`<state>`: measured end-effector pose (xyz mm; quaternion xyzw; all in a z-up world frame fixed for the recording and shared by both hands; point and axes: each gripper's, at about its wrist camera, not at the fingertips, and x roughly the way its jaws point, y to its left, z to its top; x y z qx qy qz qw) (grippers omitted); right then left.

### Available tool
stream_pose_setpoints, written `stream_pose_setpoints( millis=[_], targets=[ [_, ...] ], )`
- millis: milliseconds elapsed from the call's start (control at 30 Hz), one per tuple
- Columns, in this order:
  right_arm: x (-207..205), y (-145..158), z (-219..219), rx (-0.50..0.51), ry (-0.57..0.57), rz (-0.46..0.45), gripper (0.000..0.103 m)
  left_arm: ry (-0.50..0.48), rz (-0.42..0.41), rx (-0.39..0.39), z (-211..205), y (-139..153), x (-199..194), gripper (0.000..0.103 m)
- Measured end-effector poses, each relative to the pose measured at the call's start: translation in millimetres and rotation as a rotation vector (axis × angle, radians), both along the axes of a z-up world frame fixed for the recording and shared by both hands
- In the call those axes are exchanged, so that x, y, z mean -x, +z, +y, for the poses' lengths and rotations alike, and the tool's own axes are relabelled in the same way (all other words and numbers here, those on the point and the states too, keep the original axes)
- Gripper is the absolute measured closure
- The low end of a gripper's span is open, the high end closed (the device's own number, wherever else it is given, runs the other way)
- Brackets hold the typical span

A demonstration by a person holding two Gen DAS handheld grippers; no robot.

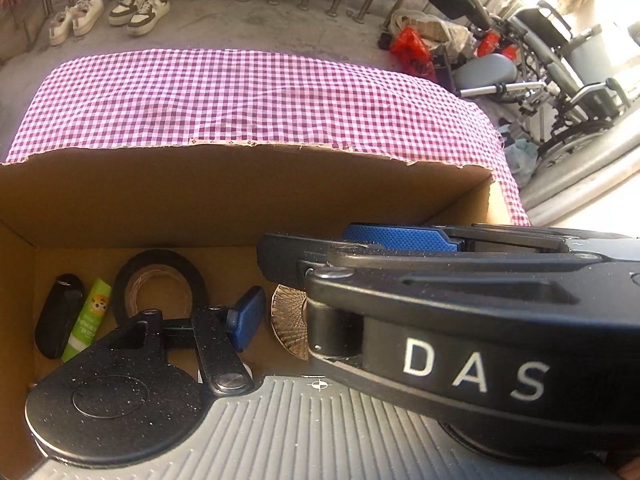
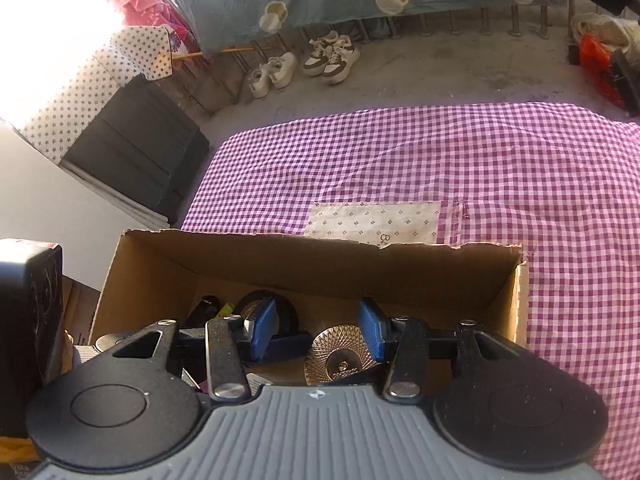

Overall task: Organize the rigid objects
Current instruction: 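Lower the jar into the box and open the left tool, then move the left tool to the white supplement bottle and close on it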

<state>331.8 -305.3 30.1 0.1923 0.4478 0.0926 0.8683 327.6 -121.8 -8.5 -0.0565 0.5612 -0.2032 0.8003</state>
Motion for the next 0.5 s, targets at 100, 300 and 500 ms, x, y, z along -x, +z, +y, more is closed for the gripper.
stream_pose_setpoints(
  millis=[100,300,500],
  targets=[
    [15,13,0,-0.021,-0.010,-0.059,0.054,-0.030,-0.020,0.019,-1,11,10,0.035],
    [85,56,0,-0.042,-0.095,-0.264,0.054,-0.129,-0.159,0.016,0,54,52,0.029],
    [191,82,0,-0.145,-0.167,-0.467,0.047,-0.256,-0.342,0.062,19,100,125,0.015]
  ],
)
